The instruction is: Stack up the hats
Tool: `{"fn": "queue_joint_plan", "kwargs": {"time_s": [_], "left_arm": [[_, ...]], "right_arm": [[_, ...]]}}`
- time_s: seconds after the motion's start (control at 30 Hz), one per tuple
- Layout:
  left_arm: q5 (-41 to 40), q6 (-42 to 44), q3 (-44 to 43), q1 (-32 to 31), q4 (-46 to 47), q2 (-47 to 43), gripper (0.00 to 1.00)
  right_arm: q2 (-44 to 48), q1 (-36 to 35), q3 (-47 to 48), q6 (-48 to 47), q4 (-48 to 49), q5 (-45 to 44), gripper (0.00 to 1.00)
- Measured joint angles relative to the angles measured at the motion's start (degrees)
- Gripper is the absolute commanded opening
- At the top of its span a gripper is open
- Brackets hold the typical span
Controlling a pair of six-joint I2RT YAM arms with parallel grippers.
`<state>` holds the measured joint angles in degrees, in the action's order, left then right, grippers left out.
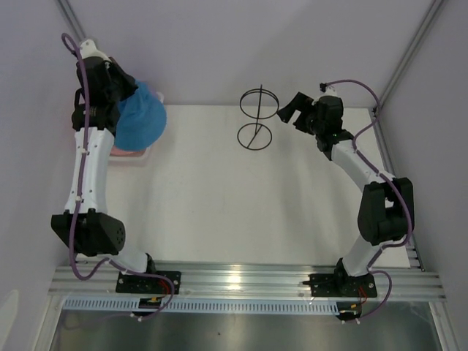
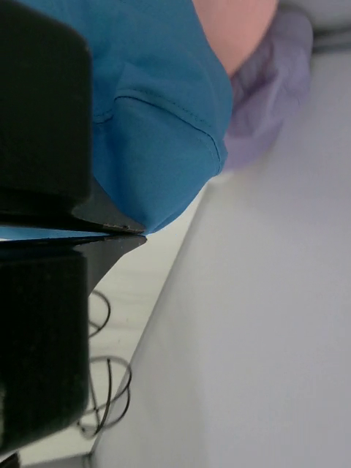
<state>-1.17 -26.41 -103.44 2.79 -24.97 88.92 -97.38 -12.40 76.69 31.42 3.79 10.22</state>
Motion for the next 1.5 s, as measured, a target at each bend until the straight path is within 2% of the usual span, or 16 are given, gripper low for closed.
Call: {"fn": "queue_joint_plan", "kwargs": {"time_s": [0.2,0.33,0.47,0.5,0.57,0.6,0.63,0.67,0.87,1.1,1.2,1.3,1.33,1.4,1.43,1.5], "left_arm": [[-4.2,2.3,7.5,7.5,3.4,1.4,0.01],[-4.5,4.0,13.5,8.0,9.9,3.8,0.06],[-4.7,4.7,14.0,7.8,12.7,10.1,0.15],[-4.7,4.7,13.6,7.9,12.5,11.7,0.28],[-4.6,4.7,12.4,8.1,11.8,14.8,0.42],[-4.4,4.4,11.8,8.3,10.9,15.9,0.75],[-4.3,4.2,11.5,8.4,10.4,16.6,0.94],[-4.0,3.5,11.1,8.7,9.6,17.1,1.00],[0.5,1.7,11.0,10.7,7.8,14.8,1.00],[6.5,0.3,11.3,10.9,7.7,1.3,0.99],[8.4,-0.1,11.6,10.5,7.8,-5.0,1.00],[9.8,0.0,13.9,9.4,8.1,-10.3,1.00],[10.4,0.0,15.0,8.8,7.8,-11.5,1.00],[11.9,0.0,16.8,7.4,7.0,-13.3,1.00],[12.6,0.1,17.9,6.4,6.4,-13.9,1.00],[13.9,0.6,19.7,4.3,4.3,-14.8,1.00]], "right_arm": [[-4.5,-2.4,2.1,1.2,0.1,-1.2,1.00],[-8.4,-3.7,5.7,1.5,0.0,-1.8,1.00],[-10.9,-4.4,8.0,1.7,-0.4,-3.7,1.00],[-11.4,-4.5,8.4,1.8,-0.8,-4.1,0.99],[-12.3,-4.7,9.6,2.0,-1.9,-5.4,0.99],[-12.7,-4.7,10.4,2.1,-2.7,-6.0,0.99],[-13.1,-4.8,11.2,2.3,-3.2,-6.5,1.00],[-13.4,-4.8,11.8,2.4,-3.5,-6.9,1.00],[-16.4,-4.8,18.3,2.8,-7.0,-10.1,1.00],[-21.4,-5.2,25.4,3.5,-13.4,-13.7,0.94],[-23.7,-5.5,26.8,3.9,-15.8,-14.1,0.81],[-25.4,-5.8,27.2,5.1,-15.9,-13.8,0.54],[-25.6,-5.9,27.5,5.2,-16.0,-13.8,0.37],[-25.7,-5.9,28.3,5.4,-16.4,-13.9,0.24],[-25.8,-5.9,28.9,5.6,-17.2,-14.3,0.09],[-26.0,-5.9,30.2,5.8,-18.5,-13.9,0.00]]}}
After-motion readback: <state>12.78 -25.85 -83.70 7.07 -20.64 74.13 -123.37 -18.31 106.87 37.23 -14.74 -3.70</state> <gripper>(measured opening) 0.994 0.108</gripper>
